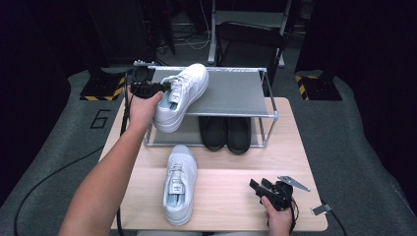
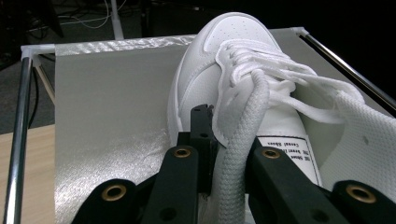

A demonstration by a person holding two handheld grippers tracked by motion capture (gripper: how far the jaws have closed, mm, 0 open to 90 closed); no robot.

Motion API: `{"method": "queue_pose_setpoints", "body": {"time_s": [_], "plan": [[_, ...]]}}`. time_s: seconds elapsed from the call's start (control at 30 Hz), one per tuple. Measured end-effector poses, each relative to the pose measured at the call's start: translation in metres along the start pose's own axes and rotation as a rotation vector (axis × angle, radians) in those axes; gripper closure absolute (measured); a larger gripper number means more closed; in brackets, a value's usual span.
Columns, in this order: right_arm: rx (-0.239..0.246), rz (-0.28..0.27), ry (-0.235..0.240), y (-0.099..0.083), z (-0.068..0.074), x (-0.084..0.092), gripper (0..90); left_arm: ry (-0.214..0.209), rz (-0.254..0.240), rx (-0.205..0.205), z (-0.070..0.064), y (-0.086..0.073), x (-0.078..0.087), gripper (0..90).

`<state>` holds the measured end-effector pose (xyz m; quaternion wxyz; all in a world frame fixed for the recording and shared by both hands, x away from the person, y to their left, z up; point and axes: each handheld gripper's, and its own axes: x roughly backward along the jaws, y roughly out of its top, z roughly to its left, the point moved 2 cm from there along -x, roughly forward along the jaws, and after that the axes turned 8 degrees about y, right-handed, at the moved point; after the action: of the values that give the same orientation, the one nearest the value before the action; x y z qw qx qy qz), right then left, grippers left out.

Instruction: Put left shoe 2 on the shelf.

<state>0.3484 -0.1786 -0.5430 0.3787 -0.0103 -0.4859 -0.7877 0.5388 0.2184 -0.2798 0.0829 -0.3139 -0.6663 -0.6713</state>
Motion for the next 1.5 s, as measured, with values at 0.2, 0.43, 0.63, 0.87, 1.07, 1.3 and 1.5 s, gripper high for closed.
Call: {"method": "queue_pose_setpoints", "body": {"time_s": [0.2, 0.43, 0.63, 0.87, 1.07, 1.3, 1.5], "plan": [[-0.005, 0.003, -0.003, 0.0, 0.0, 0.001, 37.8, 0.006, 0.004, 0.031, -0.003, 0.005, -0.012, 84.1], [-0.009, -0.001, -0.004, -0.001, -0.001, 0.005, 37.8, 0.057, 0.015, 0.067, -0.004, 0.008, -0.027, 84.0], [-0.021, 0.002, -0.009, -0.002, -0.001, 0.007, 37.8, 0.099, 0.017, 0.092, -0.001, 0.011, -0.039, 84.0], [-0.01, -0.004, -0.009, -0.003, 0.0, 0.006, 37.7, 0.128, 0.019, 0.119, 0.005, 0.014, -0.047, 84.0], [0.001, -0.001, -0.008, -0.003, 0.0, 0.006, 37.6, 0.14, 0.02, 0.118, 0.001, 0.02, -0.05, 84.0], [-0.003, 0.001, -0.002, -0.003, 0.0, 0.006, 37.6, 0.159, 0.023, 0.146, 0.003, 0.021, -0.057, 84.0], [-0.014, 0.007, -0.001, -0.003, 0.002, 0.006, 37.6, 0.174, 0.025, 0.155, 0.003, 0.019, -0.064, 83.8]]}}
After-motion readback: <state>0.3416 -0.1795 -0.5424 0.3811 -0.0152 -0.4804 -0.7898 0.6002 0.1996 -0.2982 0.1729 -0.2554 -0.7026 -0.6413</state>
